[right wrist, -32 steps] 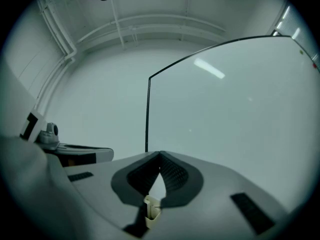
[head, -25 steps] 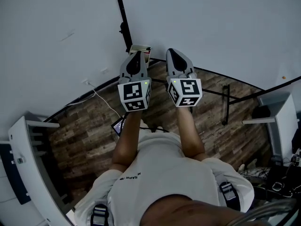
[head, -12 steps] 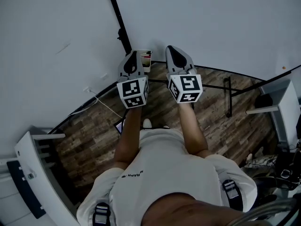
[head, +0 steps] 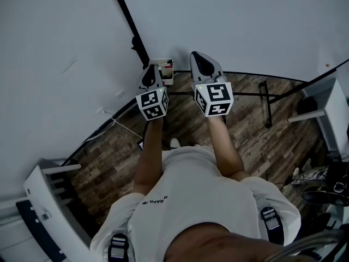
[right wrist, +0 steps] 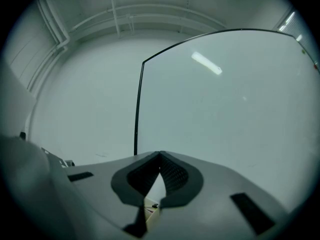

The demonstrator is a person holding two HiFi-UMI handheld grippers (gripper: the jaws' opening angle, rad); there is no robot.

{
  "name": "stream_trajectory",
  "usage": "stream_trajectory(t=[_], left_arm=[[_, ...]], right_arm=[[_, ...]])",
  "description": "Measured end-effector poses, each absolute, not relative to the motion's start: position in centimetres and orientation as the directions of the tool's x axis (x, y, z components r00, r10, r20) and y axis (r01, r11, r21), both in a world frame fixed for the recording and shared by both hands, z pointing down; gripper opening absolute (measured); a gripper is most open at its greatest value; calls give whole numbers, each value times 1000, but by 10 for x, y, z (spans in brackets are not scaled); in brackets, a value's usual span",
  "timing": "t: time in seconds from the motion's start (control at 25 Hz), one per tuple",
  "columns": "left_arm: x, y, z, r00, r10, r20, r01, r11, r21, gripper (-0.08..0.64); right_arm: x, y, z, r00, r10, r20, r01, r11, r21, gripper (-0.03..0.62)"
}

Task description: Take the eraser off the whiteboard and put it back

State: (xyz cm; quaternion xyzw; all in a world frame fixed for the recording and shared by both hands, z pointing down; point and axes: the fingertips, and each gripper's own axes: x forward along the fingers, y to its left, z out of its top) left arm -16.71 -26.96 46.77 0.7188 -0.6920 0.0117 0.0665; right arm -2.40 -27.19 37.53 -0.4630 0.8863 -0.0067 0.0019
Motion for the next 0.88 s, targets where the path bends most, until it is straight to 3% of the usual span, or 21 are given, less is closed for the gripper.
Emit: stream_trajectory(t=[0.2, 0.6, 0.88], left_arm=[[-167, -273, 490, 64, -990, 126, -991, -47, 127, 18], [-169, -281, 527, 116, -974, 194, -986, -89, 144, 238], [-181, -288, 558, 38, -968, 247, -991, -6, 131, 275]], right_arm=[[-25, -273, 380, -568, -823, 15, -823, 568, -8, 12], [-35, -277, 396, -569, -821, 40, -822, 569, -20, 12], [-33, -284, 395, -560, -828, 34, -829, 559, -12, 12]])
